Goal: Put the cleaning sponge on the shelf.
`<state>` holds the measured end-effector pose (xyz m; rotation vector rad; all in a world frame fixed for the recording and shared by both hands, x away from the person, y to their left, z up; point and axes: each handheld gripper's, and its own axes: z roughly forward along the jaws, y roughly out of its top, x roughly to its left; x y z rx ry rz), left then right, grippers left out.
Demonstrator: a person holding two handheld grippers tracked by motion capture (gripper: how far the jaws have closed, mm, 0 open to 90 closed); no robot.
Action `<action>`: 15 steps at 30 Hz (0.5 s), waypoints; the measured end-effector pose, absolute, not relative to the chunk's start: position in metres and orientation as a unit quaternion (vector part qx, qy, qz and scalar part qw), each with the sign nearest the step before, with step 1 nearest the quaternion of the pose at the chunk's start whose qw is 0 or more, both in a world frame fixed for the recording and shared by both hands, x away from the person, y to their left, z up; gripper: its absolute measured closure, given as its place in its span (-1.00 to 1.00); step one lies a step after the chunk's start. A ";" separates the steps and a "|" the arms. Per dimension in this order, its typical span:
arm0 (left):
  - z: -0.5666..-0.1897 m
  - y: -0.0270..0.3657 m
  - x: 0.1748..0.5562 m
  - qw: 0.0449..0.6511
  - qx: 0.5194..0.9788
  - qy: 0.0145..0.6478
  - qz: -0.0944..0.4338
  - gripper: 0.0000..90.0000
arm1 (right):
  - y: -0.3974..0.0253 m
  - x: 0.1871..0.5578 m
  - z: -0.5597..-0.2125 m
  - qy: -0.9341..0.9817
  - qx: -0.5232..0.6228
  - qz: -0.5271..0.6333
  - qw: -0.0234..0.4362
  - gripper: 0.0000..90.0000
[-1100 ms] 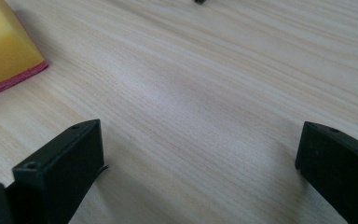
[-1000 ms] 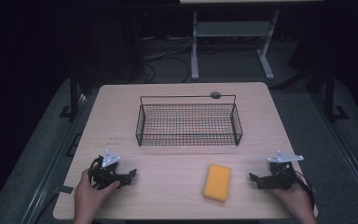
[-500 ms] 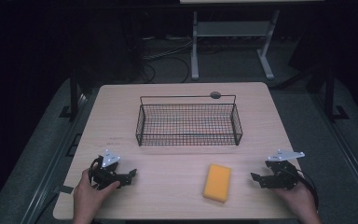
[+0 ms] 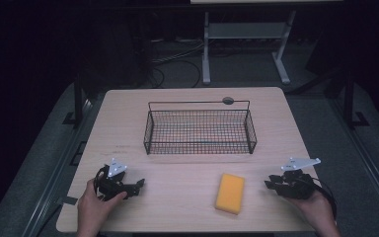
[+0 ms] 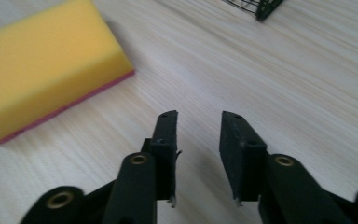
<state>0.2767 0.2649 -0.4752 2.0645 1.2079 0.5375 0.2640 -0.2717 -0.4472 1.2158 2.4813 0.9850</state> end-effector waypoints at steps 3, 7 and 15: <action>-0.475 0.265 0.277 0.338 0.792 0.464 0.206 -0.72 | -0.269 0.264 -0.445 0.845 0.404 0.338 0.098 0.73; -0.475 0.265 0.277 0.338 0.792 0.464 0.206 -0.72 | -0.264 0.266 -0.443 0.851 0.397 0.332 0.090 0.97; -0.475 0.265 0.277 0.338 0.792 0.464 0.206 -0.72 | -0.251 0.268 -0.442 0.860 0.384 0.326 0.080 0.99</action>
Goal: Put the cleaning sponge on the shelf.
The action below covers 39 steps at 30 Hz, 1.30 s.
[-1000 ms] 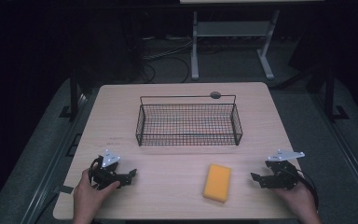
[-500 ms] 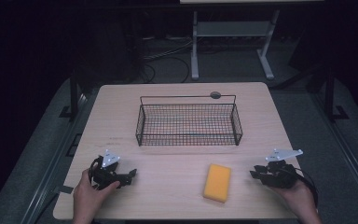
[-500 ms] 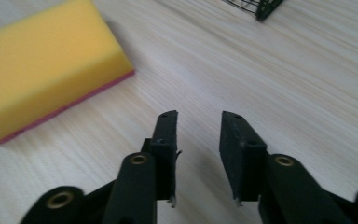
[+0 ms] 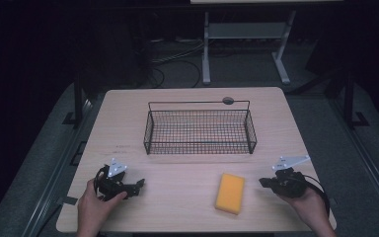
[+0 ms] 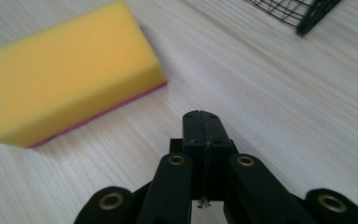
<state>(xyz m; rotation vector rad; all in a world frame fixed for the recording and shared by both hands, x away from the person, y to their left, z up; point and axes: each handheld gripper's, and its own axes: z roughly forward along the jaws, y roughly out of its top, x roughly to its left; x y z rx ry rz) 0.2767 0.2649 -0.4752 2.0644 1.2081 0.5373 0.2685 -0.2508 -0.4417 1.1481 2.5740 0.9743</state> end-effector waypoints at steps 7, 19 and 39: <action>-0.475 0.265 0.277 0.338 0.792 0.464 0.206 -0.71 | -0.239 0.273 -0.442 0.868 0.369 0.324 0.074 0.99; -0.475 0.265 0.277 0.338 0.793 0.463 0.206 -0.72 | -0.223 0.278 -0.443 0.876 0.354 0.321 0.062 0.99; -0.475 0.265 0.277 0.338 0.792 0.464 0.206 -0.72 | -0.209 0.286 -0.445 0.883 0.343 0.314 0.054 0.99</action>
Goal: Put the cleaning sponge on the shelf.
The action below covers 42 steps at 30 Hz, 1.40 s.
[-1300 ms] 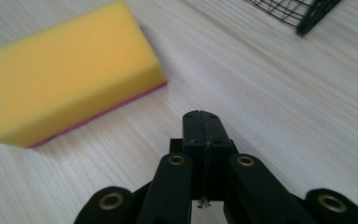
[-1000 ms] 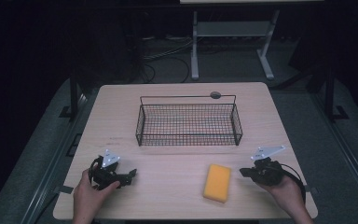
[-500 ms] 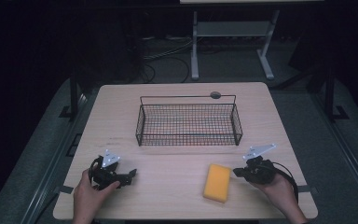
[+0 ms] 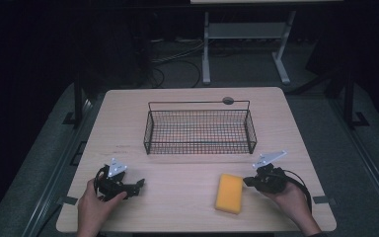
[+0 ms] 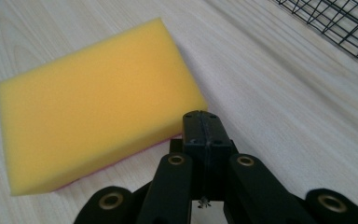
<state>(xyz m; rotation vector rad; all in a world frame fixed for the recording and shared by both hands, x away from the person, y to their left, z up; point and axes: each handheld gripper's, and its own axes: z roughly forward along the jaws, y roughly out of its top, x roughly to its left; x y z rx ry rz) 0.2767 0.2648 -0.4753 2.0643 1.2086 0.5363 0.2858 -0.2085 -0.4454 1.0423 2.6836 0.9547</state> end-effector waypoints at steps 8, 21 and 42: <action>-0.475 0.265 0.277 0.338 0.792 0.464 0.206 -0.72 | -0.203 0.290 -0.445 0.884 0.341 0.314 0.054 0.99; -0.475 0.265 0.277 0.338 0.792 0.464 0.206 -0.72 | -0.190 0.300 -0.445 0.888 0.333 0.312 0.051 0.99; -0.475 0.265 0.277 0.337 0.793 0.464 0.205 -0.72 | -0.156 0.315 -0.444 0.898 0.311 0.308 0.046 0.99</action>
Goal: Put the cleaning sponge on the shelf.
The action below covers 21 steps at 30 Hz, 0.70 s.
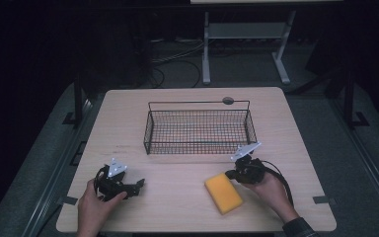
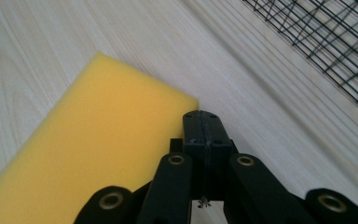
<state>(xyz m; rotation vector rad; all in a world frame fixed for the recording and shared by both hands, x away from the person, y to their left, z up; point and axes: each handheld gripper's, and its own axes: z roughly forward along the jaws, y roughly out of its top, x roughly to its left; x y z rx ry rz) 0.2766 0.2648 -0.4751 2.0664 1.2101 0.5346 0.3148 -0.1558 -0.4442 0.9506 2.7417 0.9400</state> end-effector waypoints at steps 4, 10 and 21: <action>-0.475 0.265 0.277 0.337 0.793 0.464 0.205 -0.72 | -0.150 0.317 -0.444 0.899 0.308 0.307 0.044 0.99; -0.475 0.265 0.277 0.337 0.793 0.464 0.205 -0.72 | -0.139 0.321 -0.443 0.902 0.300 0.309 0.040 0.99; -0.475 0.265 0.277 0.337 0.793 0.464 0.205 -0.72 | -0.123 0.325 -0.443 0.907 0.287 0.307 0.033 0.99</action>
